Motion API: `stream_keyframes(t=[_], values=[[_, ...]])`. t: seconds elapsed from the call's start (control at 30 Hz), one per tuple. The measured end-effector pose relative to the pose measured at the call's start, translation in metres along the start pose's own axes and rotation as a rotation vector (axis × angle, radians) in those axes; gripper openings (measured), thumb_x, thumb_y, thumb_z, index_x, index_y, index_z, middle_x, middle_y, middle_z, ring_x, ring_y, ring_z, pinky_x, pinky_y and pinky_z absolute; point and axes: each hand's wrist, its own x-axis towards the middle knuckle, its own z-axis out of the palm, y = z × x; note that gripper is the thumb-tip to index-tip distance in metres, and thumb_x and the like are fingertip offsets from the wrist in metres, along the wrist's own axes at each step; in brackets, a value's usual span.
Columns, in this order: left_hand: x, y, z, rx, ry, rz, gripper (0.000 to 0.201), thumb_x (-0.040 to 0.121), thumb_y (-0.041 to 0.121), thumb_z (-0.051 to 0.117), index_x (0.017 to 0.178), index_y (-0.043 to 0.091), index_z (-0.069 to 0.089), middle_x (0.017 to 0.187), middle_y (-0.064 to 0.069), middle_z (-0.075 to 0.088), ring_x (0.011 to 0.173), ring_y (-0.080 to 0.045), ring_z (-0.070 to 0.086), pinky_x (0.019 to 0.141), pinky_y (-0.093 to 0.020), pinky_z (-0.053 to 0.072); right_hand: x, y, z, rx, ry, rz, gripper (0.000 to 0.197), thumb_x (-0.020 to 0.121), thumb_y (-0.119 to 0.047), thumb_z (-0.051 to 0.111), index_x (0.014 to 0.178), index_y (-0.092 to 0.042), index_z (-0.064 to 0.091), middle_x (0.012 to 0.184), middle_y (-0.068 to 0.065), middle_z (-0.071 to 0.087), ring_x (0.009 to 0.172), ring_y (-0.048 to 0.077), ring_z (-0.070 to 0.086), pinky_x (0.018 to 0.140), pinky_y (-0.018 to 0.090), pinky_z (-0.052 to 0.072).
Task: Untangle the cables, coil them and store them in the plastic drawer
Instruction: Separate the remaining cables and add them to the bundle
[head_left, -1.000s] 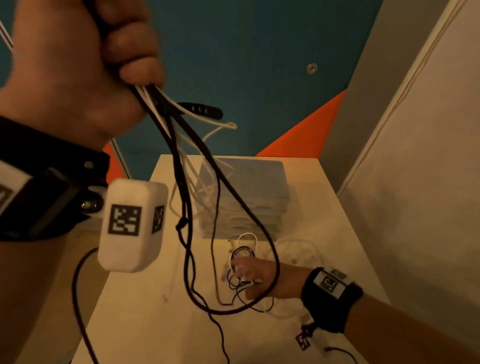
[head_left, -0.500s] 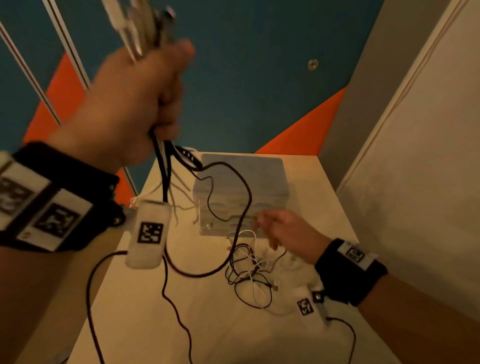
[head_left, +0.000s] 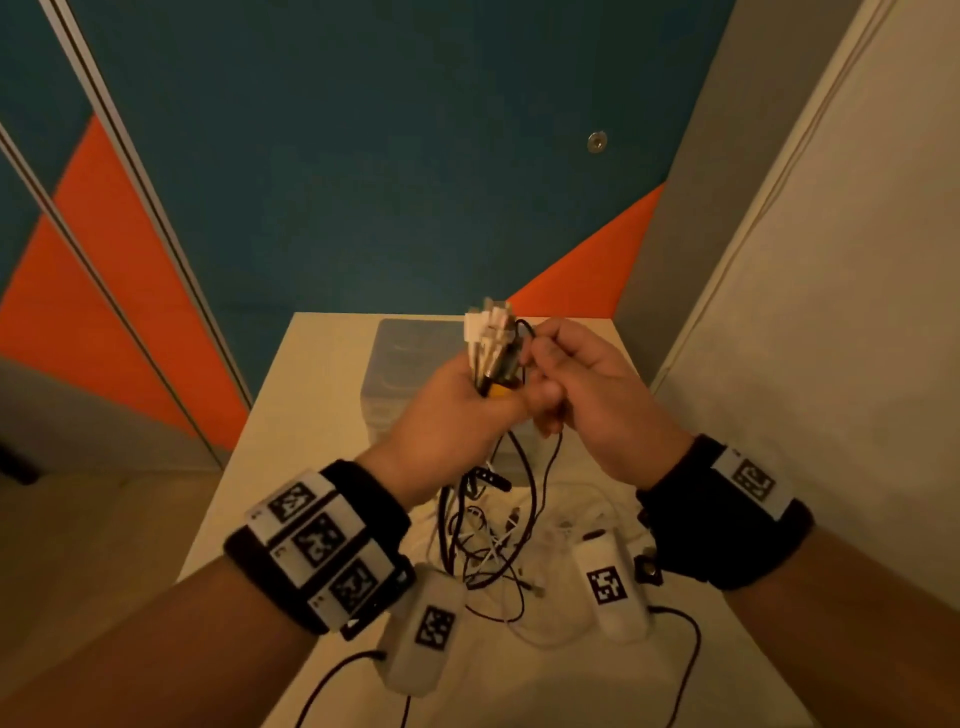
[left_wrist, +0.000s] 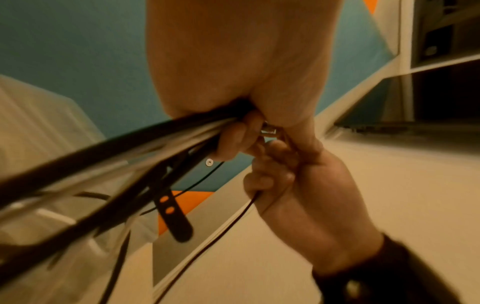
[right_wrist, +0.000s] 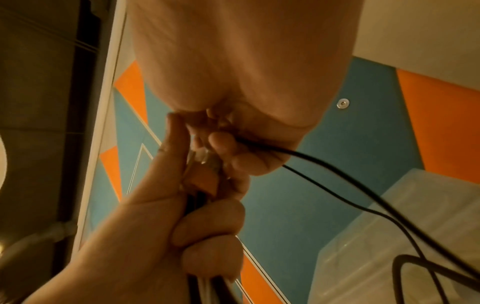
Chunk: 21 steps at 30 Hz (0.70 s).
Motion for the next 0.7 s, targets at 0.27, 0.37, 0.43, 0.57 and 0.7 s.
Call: stream_keyframes(t=[0.27,0.37,0.43,0.57,0.7], values=[[0.008,-0.010,0.015,0.030,-0.001,-0.069,0.012,0.092,0.005,0.065,0.098,0.014,0.061,0.067,0.016,0.064,0.048,0.008,0.054,0.050,-0.007,0.040,0.000,-0.004,-0.009,-0.093,0.051,-0.175,0.013,0.094,-0.009,0.055,0.091,-0.011,0.067,0.084,0.004,0.067,0.081,0.017,0.063,0.079,0.029,0.054],[0.016,-0.002,0.009,0.053,0.116,-0.090,0.012,0.097,0.018,0.061,0.085,0.016,0.061,0.065,0.004,0.058,0.043,0.001,0.046,0.046,-0.017,0.040,-0.001,0.005,-0.018,-0.251,0.166,-0.274,0.012,0.090,-0.015,0.059,0.100,-0.013,0.066,0.095,0.002,0.065,0.088,0.011,0.060,0.083,0.025,0.049],[0.023,0.002,0.000,0.024,0.202,-0.115,0.022,0.098,0.028,0.060,0.079,0.018,0.057,0.059,0.006,0.054,0.045,-0.009,0.041,0.046,-0.027,0.036,-0.009,0.020,-0.024,-0.233,0.248,-0.204,0.014,0.091,-0.017,0.061,0.104,-0.020,0.060,0.093,-0.007,0.059,0.083,0.005,0.055,0.077,0.021,0.046],[0.029,0.033,-0.012,-0.223,0.234,-0.071,0.018,0.100,0.031,0.056,0.100,0.013,0.054,0.056,0.005,0.040,0.044,-0.012,0.029,0.045,-0.027,0.029,-0.038,0.087,-0.016,-0.495,-0.149,0.228,0.069,0.078,-0.041,0.075,0.135,-0.036,0.036,0.133,-0.017,0.043,0.115,-0.001,0.046,0.093,0.016,0.043],[0.031,0.073,-0.025,-0.319,0.128,0.012,0.020,0.101,0.036,0.051,0.100,0.017,0.056,0.059,0.003,0.036,0.045,-0.012,0.023,0.046,-0.026,0.025,-0.051,0.154,-0.005,-0.823,-0.285,0.187,0.067,0.081,-0.050,0.063,0.139,-0.031,0.036,0.138,-0.007,0.044,0.128,0.009,0.041,0.109,0.033,0.036]])
